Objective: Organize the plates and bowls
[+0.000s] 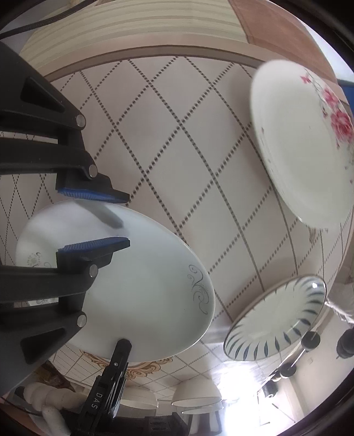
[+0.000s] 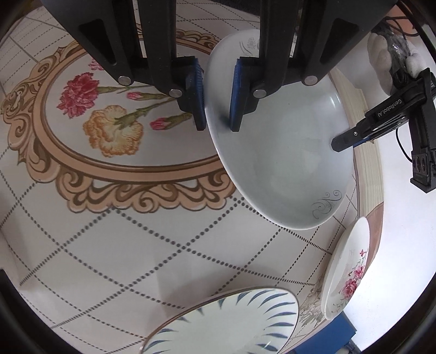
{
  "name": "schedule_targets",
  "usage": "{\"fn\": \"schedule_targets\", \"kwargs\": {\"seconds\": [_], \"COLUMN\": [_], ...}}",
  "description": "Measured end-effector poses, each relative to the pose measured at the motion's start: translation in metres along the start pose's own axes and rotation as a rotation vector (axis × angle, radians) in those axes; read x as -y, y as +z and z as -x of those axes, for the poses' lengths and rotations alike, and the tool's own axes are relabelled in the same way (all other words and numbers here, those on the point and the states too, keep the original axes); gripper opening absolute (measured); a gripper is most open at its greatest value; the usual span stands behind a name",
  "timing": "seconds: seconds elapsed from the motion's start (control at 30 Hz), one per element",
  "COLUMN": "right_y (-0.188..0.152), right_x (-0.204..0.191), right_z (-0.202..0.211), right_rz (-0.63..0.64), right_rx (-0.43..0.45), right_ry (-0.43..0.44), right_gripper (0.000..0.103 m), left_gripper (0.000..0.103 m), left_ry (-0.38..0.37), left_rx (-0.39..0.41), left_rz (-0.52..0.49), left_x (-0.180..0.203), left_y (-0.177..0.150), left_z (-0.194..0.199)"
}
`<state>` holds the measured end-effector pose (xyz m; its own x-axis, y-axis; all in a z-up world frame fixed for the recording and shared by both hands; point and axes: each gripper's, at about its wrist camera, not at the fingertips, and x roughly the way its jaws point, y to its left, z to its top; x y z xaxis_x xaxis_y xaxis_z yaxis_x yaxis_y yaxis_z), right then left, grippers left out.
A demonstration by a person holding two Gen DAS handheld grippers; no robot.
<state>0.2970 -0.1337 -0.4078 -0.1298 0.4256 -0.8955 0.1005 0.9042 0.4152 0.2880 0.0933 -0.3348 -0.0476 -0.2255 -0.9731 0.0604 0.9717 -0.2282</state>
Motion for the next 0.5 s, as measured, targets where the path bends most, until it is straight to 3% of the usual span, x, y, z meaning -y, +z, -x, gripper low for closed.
{"fn": "schedule_targets", "kwargs": {"seconds": [0.2, 0.5], "right_y": [-0.002, 0.006], "right_x": [0.045, 0.110], "right_z": [0.037, 0.066], "right_rz": [-0.073, -0.153], "right_rx": [0.059, 0.106], "right_ry": [-0.017, -0.075], "right_gripper": [0.020, 0.020], "left_gripper": [0.023, 0.023], "left_ry": [-0.017, -0.018], "left_rx": [0.001, -0.048], "left_rz": [-0.088, -0.153], "left_x": [0.048, 0.072], "left_y": [0.017, 0.020], "left_z": [0.004, -0.022]}}
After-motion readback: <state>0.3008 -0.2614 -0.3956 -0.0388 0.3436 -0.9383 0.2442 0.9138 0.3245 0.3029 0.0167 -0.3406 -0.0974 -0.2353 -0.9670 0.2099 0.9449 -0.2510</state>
